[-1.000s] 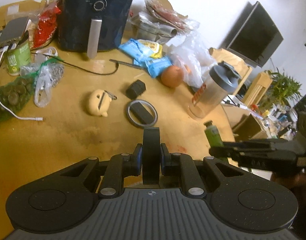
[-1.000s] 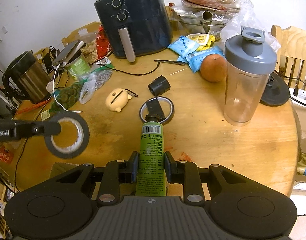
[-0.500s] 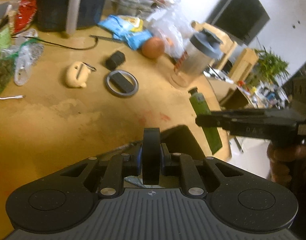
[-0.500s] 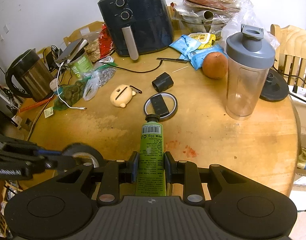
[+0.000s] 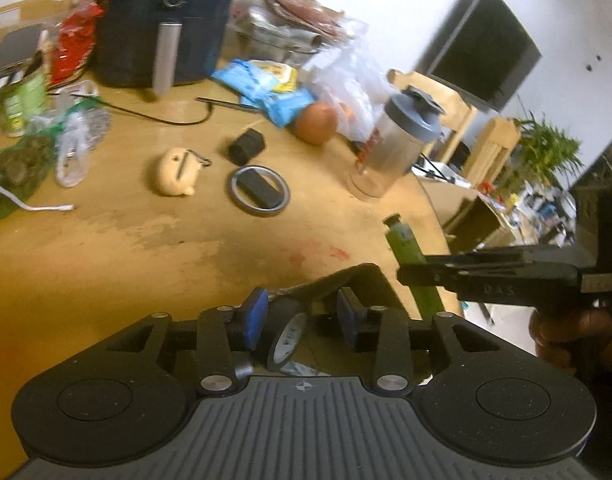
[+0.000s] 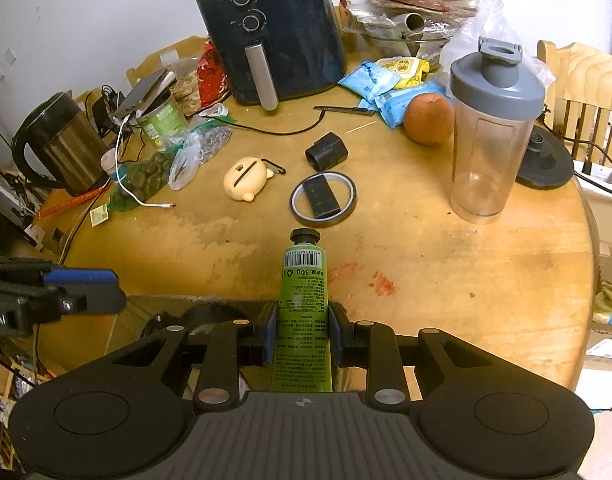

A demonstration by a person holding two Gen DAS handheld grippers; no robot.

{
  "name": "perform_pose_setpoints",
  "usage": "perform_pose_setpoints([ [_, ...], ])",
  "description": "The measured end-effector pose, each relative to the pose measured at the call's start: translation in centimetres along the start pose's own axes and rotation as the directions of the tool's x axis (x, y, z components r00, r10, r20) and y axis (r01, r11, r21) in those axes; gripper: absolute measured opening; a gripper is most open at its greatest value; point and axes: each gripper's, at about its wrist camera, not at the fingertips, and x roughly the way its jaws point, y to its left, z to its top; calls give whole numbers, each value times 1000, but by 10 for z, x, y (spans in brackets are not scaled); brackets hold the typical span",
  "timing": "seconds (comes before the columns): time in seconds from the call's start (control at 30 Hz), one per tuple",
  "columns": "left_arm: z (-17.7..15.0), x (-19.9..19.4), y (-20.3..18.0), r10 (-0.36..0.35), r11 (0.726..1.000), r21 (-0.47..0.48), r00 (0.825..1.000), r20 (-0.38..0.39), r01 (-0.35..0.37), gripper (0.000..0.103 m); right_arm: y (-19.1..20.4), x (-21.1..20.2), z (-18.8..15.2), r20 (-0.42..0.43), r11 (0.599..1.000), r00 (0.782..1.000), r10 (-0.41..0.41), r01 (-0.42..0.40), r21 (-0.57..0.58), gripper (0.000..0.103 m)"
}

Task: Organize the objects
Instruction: 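Carry the tape roll and tube over the cardboard box and open both tools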

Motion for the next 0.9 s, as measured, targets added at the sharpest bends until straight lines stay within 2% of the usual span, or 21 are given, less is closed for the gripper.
perform_pose_setpoints([
  [0.33, -10, -12, 20, 51, 997, -59, 999, 6, -50, 38, 15, 3, -3, -15, 999, 1000, 12, -13, -34, 30],
  [0.73, -18, -20, 30, 72, 994, -83, 997, 19, -70, 38, 33, 7, -5, -44, 994, 999, 19, -23, -104, 30],
  [0.9, -20, -23, 34, 80, 992, -100, 997, 22, -77, 38, 31, 15, -6, -100, 995, 995, 10, -19, -94, 30],
])
